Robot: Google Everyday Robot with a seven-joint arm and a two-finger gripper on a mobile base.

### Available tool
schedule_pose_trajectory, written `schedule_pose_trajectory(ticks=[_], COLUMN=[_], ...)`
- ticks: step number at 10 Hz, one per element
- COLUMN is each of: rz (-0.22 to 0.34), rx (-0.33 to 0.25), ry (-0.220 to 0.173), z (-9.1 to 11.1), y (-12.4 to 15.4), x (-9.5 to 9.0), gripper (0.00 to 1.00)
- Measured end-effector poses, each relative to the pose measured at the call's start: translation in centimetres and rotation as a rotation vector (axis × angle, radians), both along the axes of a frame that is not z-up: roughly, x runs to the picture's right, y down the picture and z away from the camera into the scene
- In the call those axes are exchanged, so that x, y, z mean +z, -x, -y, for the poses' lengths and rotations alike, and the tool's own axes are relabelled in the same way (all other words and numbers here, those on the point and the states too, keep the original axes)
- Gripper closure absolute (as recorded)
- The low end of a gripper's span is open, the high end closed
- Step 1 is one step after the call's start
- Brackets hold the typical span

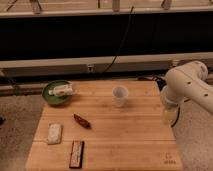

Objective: Pick up the ceramic cup

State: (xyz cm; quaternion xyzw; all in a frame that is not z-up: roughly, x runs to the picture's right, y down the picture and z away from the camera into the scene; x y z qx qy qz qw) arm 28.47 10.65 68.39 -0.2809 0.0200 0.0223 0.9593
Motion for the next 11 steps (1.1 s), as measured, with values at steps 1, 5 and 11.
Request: schedule_pose_trajectory(ticks=[1, 5, 11], rz=[0.0, 0.0, 0.017], rx=[0.0, 0.0, -0.043], ry=[0.0, 0.0, -0.019], z=[0.0, 0.0, 1.6], y=[0.0, 0.0, 1.4], x=[0.0, 0.0, 1.1], gripper=[0.2, 0.2, 0.2])
